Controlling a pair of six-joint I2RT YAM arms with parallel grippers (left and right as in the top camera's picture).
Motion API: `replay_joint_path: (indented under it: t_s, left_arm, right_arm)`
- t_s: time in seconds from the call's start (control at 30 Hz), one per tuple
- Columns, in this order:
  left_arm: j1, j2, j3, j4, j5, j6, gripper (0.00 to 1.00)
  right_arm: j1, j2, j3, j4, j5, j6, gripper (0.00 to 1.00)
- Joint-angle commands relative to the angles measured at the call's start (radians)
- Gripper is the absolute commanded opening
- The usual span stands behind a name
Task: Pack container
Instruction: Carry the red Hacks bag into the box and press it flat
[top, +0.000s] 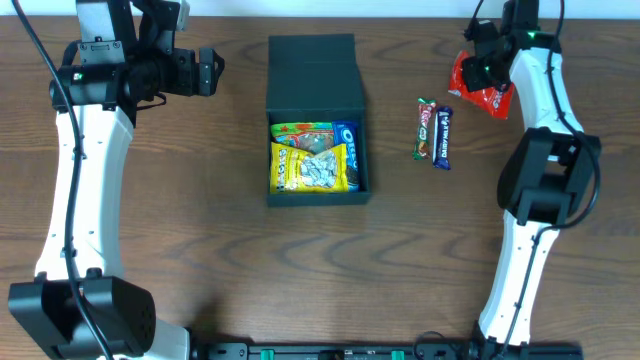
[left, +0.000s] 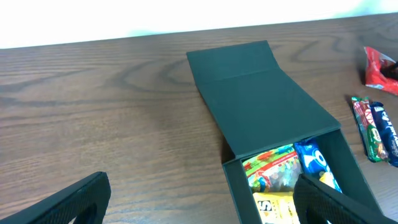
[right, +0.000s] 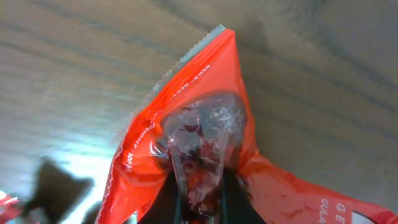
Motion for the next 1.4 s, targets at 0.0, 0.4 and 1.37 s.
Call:
replay_joint_path:
  t_s: [0.0,0.4,1.37]
  left_arm:
    - [0.002,-0.003,0.015,0.007,-0.007,0.021,0.95]
    - [0.035,-0.003,0.015,0.012,-0.006,0.021,0.95]
    - [0.09,-0.003,0.015,0.014,-0.003,0.021,0.95]
  right_arm:
    - [0.048,-0.158,-0.003,-0.009,-0.027,0.026,0.02]
    - [0.266,-0.514,-0.011,-0.181,-0.121,0.134,0.01]
    - [0.696,-0.63,-0.763,0.256,-0.149,0.265,0.01]
